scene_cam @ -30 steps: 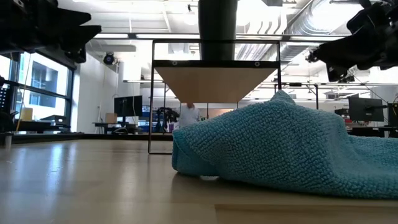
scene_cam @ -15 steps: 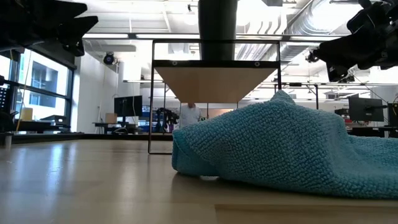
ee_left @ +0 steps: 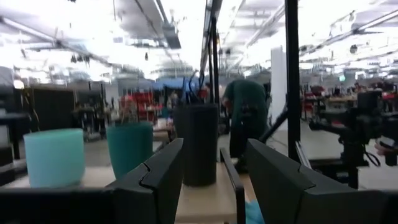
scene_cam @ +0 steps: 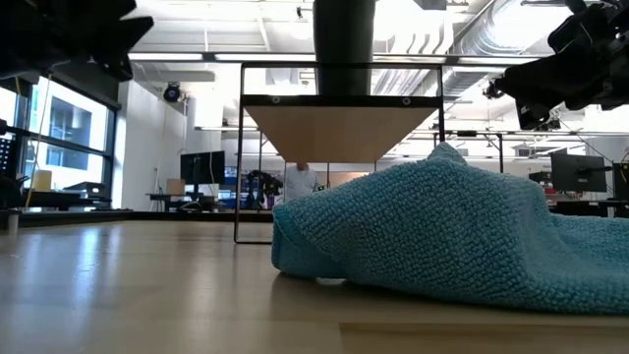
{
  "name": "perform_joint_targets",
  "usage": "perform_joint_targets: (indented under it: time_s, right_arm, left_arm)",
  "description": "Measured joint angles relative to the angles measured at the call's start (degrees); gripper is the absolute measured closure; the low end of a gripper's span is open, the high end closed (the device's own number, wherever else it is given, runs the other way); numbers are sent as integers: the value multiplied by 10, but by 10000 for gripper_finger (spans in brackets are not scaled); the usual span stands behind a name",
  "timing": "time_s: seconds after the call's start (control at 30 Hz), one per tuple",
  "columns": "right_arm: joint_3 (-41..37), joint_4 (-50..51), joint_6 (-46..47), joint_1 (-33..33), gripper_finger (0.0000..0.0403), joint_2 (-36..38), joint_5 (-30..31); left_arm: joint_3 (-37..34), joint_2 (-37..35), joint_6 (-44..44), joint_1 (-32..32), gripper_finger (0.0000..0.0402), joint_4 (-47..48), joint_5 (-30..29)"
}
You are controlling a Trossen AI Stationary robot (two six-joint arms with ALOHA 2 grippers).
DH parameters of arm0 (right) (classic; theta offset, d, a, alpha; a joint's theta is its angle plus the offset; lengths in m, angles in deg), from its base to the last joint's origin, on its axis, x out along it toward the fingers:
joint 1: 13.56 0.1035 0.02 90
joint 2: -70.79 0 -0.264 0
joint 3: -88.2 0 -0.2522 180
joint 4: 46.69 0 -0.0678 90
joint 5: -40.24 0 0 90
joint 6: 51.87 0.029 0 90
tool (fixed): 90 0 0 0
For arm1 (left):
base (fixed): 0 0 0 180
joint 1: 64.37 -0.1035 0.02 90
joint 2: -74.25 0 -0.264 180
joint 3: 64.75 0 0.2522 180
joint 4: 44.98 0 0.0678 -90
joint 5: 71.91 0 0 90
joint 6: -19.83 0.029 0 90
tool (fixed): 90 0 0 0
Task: Stack small to large cups/mugs on shelf
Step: Return to Home Position
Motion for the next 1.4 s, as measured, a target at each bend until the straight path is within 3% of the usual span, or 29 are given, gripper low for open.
perform_joint_targets:
  time_s: [0.7, 1.4]
  right_arm:
    - [0, 1, 24, 0, 313, 0, 0]
    - [1, 1, 55, 0, 313, 0, 0]
  left_arm:
    - [0, 0, -25, 0, 238, 154, 10]
    - [0, 0, -40, 0, 238, 163, 25]
